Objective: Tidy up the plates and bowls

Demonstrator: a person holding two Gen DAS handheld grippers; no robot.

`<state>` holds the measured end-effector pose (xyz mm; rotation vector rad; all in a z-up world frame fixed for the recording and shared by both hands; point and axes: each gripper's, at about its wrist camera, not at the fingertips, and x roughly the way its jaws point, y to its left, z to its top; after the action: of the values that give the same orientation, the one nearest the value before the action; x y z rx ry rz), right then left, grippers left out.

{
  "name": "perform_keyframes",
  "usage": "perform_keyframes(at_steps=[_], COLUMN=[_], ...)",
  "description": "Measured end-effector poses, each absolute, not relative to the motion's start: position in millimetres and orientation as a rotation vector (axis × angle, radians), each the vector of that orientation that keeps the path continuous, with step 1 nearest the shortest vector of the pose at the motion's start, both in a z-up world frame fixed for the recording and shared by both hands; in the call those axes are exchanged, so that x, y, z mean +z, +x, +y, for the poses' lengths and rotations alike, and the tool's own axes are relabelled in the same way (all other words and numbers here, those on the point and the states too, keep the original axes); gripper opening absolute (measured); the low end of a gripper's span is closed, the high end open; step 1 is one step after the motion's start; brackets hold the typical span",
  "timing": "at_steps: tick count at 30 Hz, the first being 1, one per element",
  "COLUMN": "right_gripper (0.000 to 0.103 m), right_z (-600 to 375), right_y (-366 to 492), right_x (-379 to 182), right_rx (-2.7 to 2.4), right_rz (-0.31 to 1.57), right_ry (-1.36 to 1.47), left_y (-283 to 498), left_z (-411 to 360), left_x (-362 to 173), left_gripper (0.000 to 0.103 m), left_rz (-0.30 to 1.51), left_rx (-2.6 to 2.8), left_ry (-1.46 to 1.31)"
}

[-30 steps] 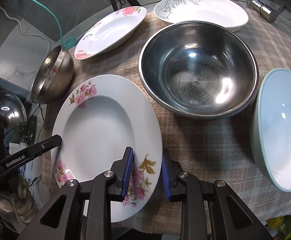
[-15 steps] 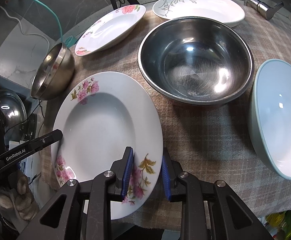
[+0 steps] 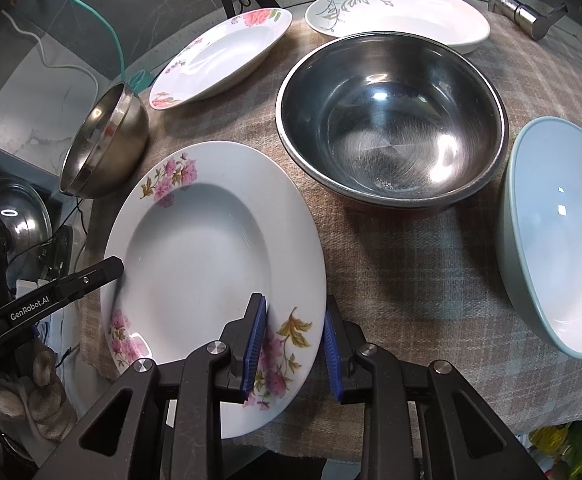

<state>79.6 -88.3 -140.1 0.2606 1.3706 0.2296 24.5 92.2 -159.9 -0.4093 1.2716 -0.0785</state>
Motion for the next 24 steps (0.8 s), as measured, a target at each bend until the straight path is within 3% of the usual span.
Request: perform_keyframes(at_steps=[9,16,24], right_gripper=[0.027,0.040,0.041], right_z=[-82,-94,-109], right_y=[77,73,59], right_x=[-136,-126,-107], right_rx=[0.226,0.214,0.207], right_rz=[1.361,1.339,1.299], right_ry=[0.207,0.204,0.203], left_y=[23,19,13], left_z=[92,99,101], left_x=[-157,-149,-133], left_gripper=[0.024,0.025,0.025], left_rz=[1.261,1.245,1.209], left_rx=[-0.062,-0.048,-0.041], left_ry=[-0.394,-0.390,-0.392])
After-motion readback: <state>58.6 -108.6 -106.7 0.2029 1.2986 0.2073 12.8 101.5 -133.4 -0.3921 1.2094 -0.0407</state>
